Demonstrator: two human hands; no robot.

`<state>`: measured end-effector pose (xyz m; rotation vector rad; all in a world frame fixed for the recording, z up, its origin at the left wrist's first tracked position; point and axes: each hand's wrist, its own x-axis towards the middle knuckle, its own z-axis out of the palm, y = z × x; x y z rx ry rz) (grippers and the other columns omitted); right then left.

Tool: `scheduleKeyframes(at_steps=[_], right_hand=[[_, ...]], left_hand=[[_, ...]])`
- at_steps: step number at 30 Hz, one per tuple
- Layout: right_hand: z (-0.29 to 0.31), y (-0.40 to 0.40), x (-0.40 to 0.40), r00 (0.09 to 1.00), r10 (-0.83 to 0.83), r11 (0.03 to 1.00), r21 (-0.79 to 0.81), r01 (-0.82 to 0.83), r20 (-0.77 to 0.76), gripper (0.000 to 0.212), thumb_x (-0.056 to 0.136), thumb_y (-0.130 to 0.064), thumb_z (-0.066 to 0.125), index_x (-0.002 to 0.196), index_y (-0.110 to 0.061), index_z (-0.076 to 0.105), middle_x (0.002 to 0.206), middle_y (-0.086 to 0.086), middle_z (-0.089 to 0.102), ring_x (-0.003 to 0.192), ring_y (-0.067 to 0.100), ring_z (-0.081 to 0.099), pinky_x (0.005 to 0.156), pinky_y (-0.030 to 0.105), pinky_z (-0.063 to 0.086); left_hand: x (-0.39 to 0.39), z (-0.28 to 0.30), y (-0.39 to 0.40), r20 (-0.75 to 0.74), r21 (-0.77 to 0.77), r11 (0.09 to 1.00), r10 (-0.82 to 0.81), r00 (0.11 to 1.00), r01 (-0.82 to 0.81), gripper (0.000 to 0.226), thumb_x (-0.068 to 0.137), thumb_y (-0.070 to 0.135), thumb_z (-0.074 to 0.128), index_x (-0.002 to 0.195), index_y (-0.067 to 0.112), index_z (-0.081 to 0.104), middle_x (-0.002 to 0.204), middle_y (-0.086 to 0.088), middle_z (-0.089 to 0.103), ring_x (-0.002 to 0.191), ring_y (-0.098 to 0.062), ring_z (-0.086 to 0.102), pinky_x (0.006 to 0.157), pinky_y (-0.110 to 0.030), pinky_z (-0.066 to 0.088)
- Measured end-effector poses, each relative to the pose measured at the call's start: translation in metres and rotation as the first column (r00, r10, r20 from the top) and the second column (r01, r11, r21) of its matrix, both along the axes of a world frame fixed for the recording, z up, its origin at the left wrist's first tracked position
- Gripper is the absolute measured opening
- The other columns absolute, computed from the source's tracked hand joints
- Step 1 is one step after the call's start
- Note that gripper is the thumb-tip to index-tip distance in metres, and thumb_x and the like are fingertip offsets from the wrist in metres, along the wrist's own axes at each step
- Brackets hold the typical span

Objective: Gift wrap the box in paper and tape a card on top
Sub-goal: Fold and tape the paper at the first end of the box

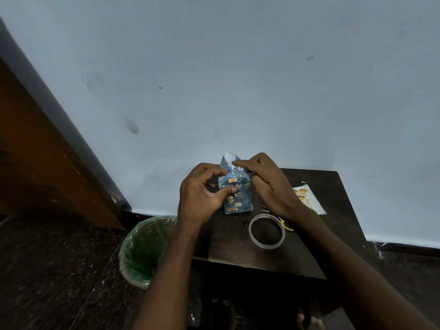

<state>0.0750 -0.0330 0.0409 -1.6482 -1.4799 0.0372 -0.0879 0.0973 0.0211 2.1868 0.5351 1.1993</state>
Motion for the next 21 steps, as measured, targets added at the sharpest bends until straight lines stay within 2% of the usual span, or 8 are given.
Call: scheduleKeyframes(at_steps=[3,6,11,13,16,21], right_hand=[[0.003,0.006,0.005,0.999,-0.034,0.999,-0.040,0.035,0.010,0.044,0.101,-0.012,0.040,0.132,-0.017,0.070,0.098,0.001,0.050,0.094,0.017,0.053,0.082,0.029,0.043],[0.007,0.012,0.006,0.995,-0.052,0.989,-0.130,0.063,0.088,0.045,0.099,-0.019,0.041,0.132,-0.020,0.070,0.096,0.002,0.050,0.091,0.018,0.052,0.075,0.034,0.043],[0.015,0.014,0.000,0.975,-0.016,0.961,-0.266,0.076,0.221,0.044,0.101,-0.034,0.041,0.137,-0.024,0.064,0.097,0.006,0.045,0.086,0.023,0.052,0.065,0.024,0.030],[0.016,0.015,-0.002,0.966,-0.031,0.958,-0.269,0.103,0.258,0.033,0.105,-0.029,0.047,0.134,-0.022,0.061,0.103,0.007,0.046,0.083,0.024,0.054,0.068,0.030,0.038],[0.016,0.016,-0.002,0.952,-0.049,0.960,-0.247,0.127,0.301,0.023,0.098,-0.011,0.061,0.119,-0.020,0.058,0.108,0.003,0.045,0.080,0.029,0.057,0.068,0.039,0.048],[0.014,0.013,0.000,0.967,-0.086,0.985,-0.128,0.119,0.240,0.014,0.099,-0.010,0.052,0.108,-0.020,0.058,0.102,0.000,0.047,0.080,0.026,0.055,0.067,0.040,0.047]], left_hand=[[0.000,0.002,0.000,-0.009,-0.016,1.000,0.001,1.000,-0.001,0.042,0.070,0.033,0.101,0.103,0.020,0.077,0.105,0.009,0.074,0.091,-0.016,0.072,0.075,-0.041,0.061],[0.001,0.006,0.001,-0.029,-0.001,1.000,0.014,0.999,-0.014,0.048,0.066,0.033,0.103,0.101,0.020,0.074,0.102,0.010,0.073,0.092,-0.013,0.072,0.078,-0.039,0.060],[0.003,0.005,0.001,-0.070,0.020,1.000,-0.001,0.998,0.002,0.051,0.063,0.035,0.103,0.101,0.021,0.072,0.102,0.011,0.072,0.093,-0.011,0.072,0.081,-0.038,0.060],[0.003,0.004,0.001,-0.073,0.016,1.000,0.000,0.997,0.001,0.051,0.063,0.034,0.103,0.101,0.022,0.072,0.101,0.011,0.072,0.093,-0.011,0.072,0.081,-0.039,0.060],[0.002,0.005,0.003,-0.075,0.027,1.000,-0.010,0.997,0.012,0.051,0.063,0.035,0.103,0.102,0.021,0.072,0.102,0.011,0.072,0.094,-0.012,0.072,0.080,-0.040,0.060],[0.001,0.005,0.004,-0.083,0.050,0.999,-0.008,0.997,0.013,0.049,0.066,0.040,0.102,0.098,0.019,0.071,0.099,0.009,0.071,0.091,-0.011,0.070,0.076,-0.037,0.060]])
